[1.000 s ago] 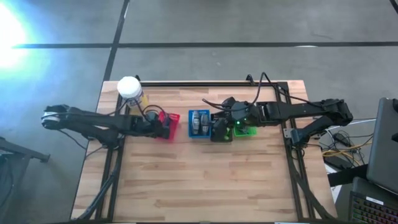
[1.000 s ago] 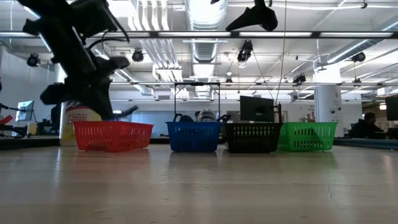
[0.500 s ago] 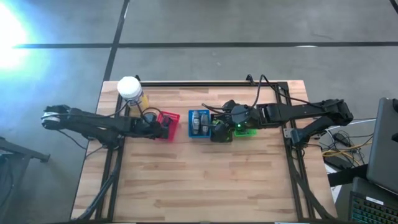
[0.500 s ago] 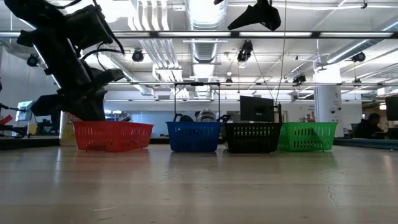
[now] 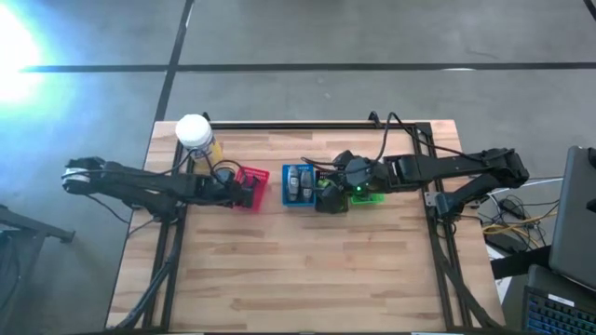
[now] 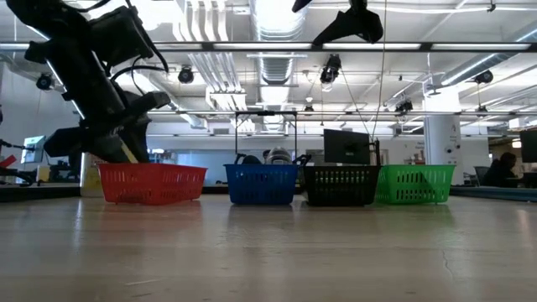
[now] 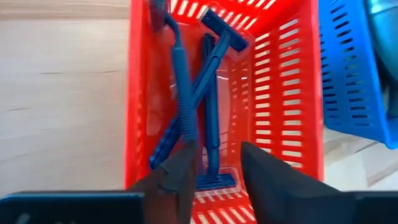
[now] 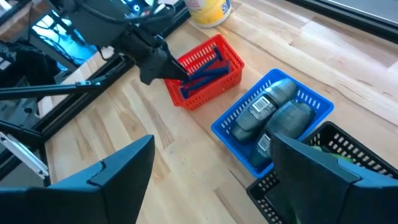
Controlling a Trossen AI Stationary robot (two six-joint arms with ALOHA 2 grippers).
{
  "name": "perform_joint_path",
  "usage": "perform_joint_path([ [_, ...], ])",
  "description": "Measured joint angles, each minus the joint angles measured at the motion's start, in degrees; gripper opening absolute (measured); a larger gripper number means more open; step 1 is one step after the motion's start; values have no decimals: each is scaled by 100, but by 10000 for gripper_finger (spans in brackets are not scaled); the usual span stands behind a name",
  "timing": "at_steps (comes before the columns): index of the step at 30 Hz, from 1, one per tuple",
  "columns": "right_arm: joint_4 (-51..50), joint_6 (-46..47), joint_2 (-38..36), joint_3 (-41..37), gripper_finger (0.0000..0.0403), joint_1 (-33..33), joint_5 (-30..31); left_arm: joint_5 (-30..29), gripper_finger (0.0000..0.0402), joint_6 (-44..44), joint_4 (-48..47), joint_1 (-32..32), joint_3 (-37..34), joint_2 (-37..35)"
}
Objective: Pick & Place Travel size toiletries
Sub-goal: Return to Home Position
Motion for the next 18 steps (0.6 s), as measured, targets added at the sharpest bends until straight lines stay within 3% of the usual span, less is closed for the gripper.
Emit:
perform_joint_path([
  [6,-75,-51,-23,-2,331,51,-2,19,164,349,278,-30,196,-116],
  [18,-336,-822,-665,-2,355,208,-15,-52,167,4403,413,-190,2049,-233],
])
